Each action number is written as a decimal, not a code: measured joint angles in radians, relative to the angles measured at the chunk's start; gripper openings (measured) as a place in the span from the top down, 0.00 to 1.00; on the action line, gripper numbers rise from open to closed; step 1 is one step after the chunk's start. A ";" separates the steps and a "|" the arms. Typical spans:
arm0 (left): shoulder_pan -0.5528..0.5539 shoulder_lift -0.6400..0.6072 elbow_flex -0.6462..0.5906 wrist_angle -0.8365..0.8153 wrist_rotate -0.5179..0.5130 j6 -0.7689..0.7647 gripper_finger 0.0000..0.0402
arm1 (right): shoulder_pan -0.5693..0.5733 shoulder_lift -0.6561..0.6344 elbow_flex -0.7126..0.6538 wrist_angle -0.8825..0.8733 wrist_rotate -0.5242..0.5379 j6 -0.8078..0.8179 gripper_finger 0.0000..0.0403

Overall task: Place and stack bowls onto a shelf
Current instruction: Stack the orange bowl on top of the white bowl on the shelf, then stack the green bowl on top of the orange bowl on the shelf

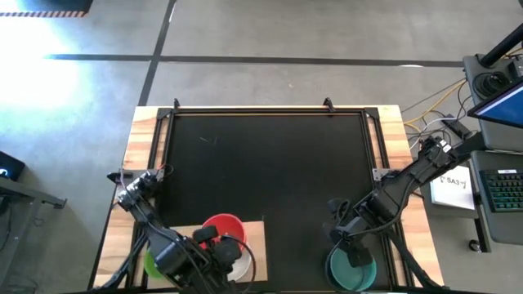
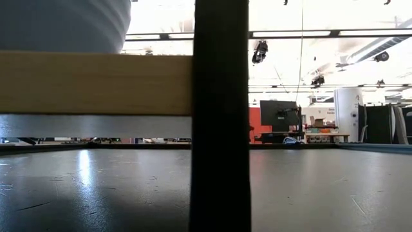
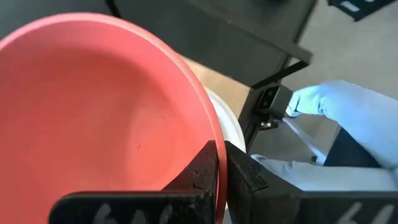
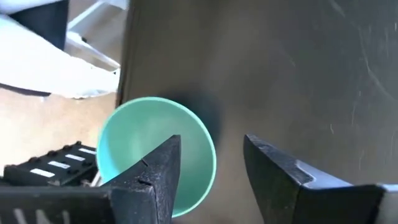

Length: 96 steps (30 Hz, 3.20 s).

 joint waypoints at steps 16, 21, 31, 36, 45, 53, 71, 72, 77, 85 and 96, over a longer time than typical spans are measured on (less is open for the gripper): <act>-0.011 0.092 0.000 0.012 0.076 -0.059 1.00 | 0.000 0.000 -0.143 0.008 -0.026 0.144 0.61; -0.011 0.108 0.000 0.017 0.073 -0.051 0.98 | 0.000 0.000 -0.175 0.053 -0.026 0.173 0.61; -0.011 0.127 0.000 0.030 0.103 -0.028 0.74 | 0.000 0.002 -0.179 0.060 -0.026 0.368 0.61; -0.011 0.121 0.003 0.036 0.129 -0.033 0.64 | 0.006 0.002 -0.179 0.061 -0.025 0.468 0.61; -0.011 0.115 0.014 0.041 0.126 0.006 0.60 | 0.071 0.012 -0.179 0.127 0.009 0.790 0.61; -0.004 0.113 0.015 0.041 0.120 0.047 0.61 | 0.138 0.076 -0.179 0.172 0.089 0.965 0.61; -0.004 0.113 0.015 0.044 0.118 0.118 0.61 | 0.227 0.291 -0.178 0.371 0.034 1.095 0.49; -0.004 0.113 0.015 0.044 0.118 0.122 0.61 | 0.229 0.300 -0.178 0.371 0.034 1.094 0.49; -0.003 0.111 0.015 0.044 0.114 0.142 0.61 | 0.229 0.302 -0.178 0.378 0.034 1.077 0.50; -0.003 0.100 0.015 0.045 0.078 0.156 0.61 | 0.236 0.281 -0.175 0.388 0.041 1.096 0.50; -0.003 0.098 0.015 0.045 0.067 0.197 0.61 | 0.244 0.300 -0.175 0.344 0.112 1.109 0.55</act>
